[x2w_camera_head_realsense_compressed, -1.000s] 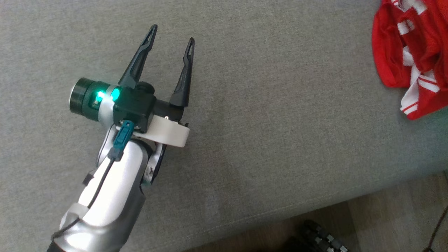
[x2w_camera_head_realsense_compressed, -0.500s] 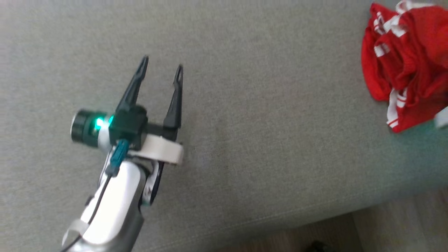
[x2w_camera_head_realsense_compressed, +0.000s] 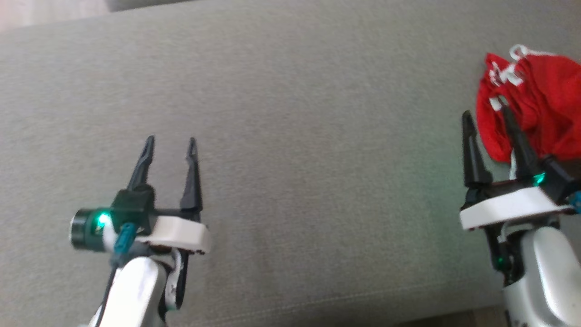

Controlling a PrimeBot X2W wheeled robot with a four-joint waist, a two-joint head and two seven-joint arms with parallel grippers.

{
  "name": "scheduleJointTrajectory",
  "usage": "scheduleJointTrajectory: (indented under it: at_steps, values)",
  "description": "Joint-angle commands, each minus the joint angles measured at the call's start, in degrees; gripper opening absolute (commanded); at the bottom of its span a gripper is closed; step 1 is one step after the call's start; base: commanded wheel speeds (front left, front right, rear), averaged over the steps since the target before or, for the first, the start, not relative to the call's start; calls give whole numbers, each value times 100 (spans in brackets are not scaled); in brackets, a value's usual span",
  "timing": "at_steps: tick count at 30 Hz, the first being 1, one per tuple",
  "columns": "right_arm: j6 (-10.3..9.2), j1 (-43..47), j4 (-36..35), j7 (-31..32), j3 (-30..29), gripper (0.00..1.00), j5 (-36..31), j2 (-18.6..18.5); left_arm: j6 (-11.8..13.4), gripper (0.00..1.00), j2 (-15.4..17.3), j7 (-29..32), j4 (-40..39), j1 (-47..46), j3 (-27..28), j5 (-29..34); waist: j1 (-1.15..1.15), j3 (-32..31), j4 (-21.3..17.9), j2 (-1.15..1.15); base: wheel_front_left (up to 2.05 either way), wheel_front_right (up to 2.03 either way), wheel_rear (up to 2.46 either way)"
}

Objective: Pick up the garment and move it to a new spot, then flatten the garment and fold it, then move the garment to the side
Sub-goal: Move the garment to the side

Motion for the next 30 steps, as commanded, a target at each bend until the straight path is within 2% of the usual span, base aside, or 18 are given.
scheduleJointTrajectory:
  at_steps: [1,10,20,30]
  values:
    - [19,31,-330,48,109,100,-15,63,65,100,129,-61,-235,-59,280,-67,0,-185,213,0,0,0,0]
    - [19,661,-865,310,92,100,-66,406,113,100,310,-65,-211,387,408,-155,0,-625,475,0,0,0,0]
    - [19,1319,-1210,595,92,100,-138,528,86,100,426,100,-154,821,332,-271,0,-1149,468,0,0,0,0]
    - [19,1532,-1342,750,96,100,-161,574,109,100,505,181,-249,1060,260,-288,0,-1313,497,0,0,0,0]
